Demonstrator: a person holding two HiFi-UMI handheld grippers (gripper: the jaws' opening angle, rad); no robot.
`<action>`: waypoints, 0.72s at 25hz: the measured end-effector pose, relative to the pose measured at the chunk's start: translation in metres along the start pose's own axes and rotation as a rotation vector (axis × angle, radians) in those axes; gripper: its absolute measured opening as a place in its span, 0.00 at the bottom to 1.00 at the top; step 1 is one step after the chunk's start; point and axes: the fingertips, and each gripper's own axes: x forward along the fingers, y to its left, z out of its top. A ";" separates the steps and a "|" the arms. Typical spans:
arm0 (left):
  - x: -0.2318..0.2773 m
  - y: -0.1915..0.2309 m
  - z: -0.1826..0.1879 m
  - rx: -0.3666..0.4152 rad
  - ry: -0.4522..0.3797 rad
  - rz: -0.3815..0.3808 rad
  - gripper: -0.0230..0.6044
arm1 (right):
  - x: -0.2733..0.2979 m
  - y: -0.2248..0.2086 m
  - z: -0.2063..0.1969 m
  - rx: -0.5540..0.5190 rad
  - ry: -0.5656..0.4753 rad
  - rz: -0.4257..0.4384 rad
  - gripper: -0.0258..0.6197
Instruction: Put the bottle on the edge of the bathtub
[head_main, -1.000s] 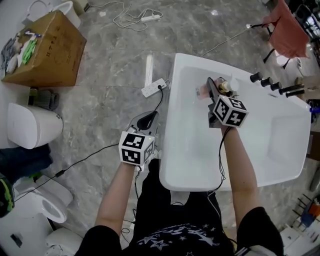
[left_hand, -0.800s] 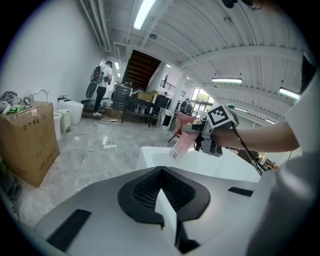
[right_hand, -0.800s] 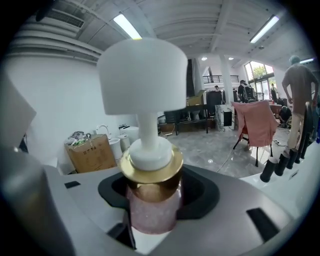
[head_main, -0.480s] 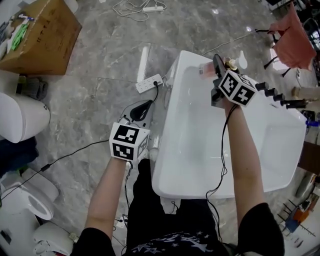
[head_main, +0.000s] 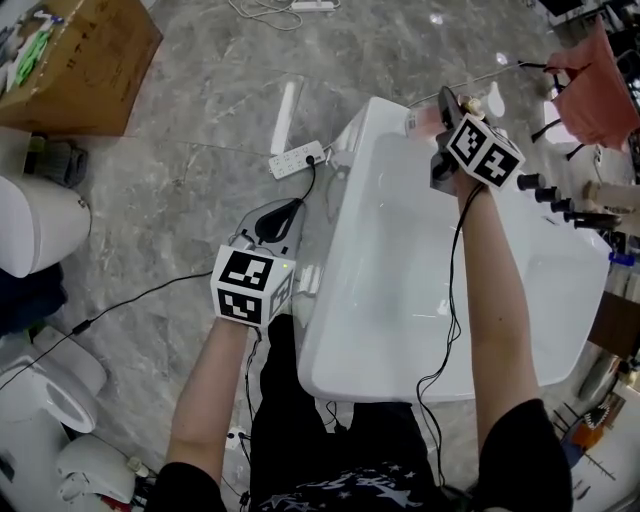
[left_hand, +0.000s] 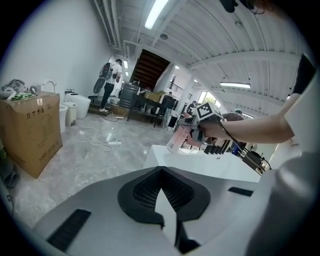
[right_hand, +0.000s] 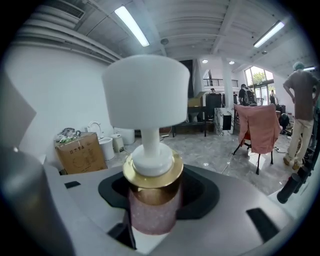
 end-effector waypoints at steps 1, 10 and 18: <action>0.001 0.000 -0.001 -0.006 0.001 0.000 0.06 | 0.002 -0.001 0.001 0.000 0.000 -0.004 0.37; 0.012 -0.013 -0.014 -0.033 0.021 -0.017 0.06 | 0.013 0.013 0.005 -0.065 -0.047 -0.006 0.37; 0.020 -0.029 -0.026 -0.014 0.049 -0.037 0.06 | 0.013 0.018 -0.007 -0.112 -0.040 0.049 0.47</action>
